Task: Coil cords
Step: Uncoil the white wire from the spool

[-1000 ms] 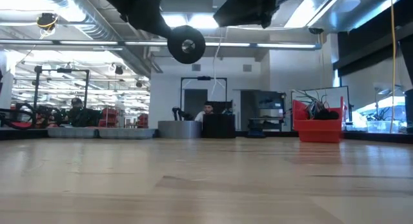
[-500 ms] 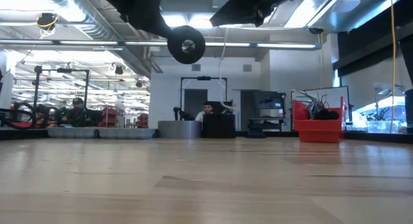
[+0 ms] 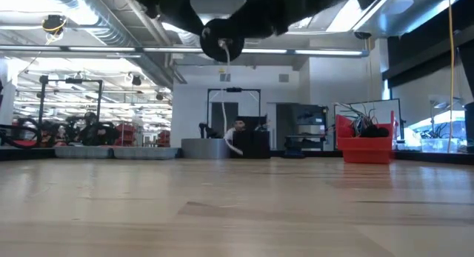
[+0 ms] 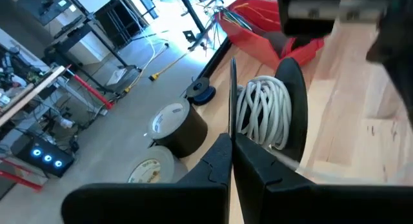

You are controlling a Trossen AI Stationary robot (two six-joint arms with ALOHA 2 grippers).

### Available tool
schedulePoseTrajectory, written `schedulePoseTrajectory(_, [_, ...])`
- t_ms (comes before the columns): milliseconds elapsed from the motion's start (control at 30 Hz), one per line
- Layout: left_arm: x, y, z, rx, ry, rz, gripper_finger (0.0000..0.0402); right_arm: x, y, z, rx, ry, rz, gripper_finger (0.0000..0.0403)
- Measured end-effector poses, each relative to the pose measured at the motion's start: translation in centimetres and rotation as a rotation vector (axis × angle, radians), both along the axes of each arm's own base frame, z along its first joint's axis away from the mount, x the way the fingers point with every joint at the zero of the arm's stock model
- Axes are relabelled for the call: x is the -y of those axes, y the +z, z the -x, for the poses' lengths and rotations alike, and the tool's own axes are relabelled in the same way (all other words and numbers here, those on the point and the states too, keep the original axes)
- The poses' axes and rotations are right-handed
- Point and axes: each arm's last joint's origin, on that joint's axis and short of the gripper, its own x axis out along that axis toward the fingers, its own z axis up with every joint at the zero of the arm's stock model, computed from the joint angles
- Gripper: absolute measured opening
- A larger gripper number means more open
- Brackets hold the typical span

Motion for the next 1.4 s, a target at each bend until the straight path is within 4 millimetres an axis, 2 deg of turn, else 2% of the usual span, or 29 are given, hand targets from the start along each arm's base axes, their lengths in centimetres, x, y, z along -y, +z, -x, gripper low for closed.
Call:
schedulePoseTrajectory(167, [0.6,0.0,0.1,-0.008,-0.023,-0.015,0.0002,0.2,-1.1,-0.5,-0.188,-0.081,0.132,0.0005])
schedulePoseTrajectory(333, [1.2,0.1,0.3,-0.032,-0.059,-0.042,0.0002,1.4,-1.2,1.2,-0.410,-0.375,0.334,0.0003])
schedulePoseTrajectory(500, [1.5,0.1,0.4,-0.051,-0.075,-0.060,0.0002,2.3,0.6,3.4,-0.422,-0.628,0.389,0.0004])
schedulePoseTrajectory(633, [1.2,-0.2,0.5,-0.075,-0.063,-0.061,0.0002,2.0,2.4,4.2,-0.331,-0.676,0.320,0.0004])
schedulePoseTrajectory(833, [-0.3,-0.8,0.6,-0.099,0.013,-0.024,0.0004,-0.9,3.9,3.6,-0.182,-0.522,0.285,0.0005])
schedulePoseTrajectory(967, [-1.3,-1.1,0.7,-0.092,0.074,0.012,0.0004,-2.7,4.7,2.7,-0.095,-0.287,0.216,0.0005])
schedulePoseTrajectory(1067, [-1.8,-1.1,0.6,-0.076,0.103,0.029,0.0005,-3.5,4.6,2.0,-0.066,-0.103,0.162,0.0005])
schedulePoseTrajectory(1200, [-2.0,-1.1,0.6,-0.063,0.118,0.043,0.0005,-3.9,2.9,0.7,-0.085,0.068,0.116,0.0005])
schedulePoseTrajectory(1400, [-2.1,-1.1,0.6,-0.066,0.128,0.036,0.0005,-3.3,-0.4,-0.9,-0.192,0.193,0.082,0.0005])
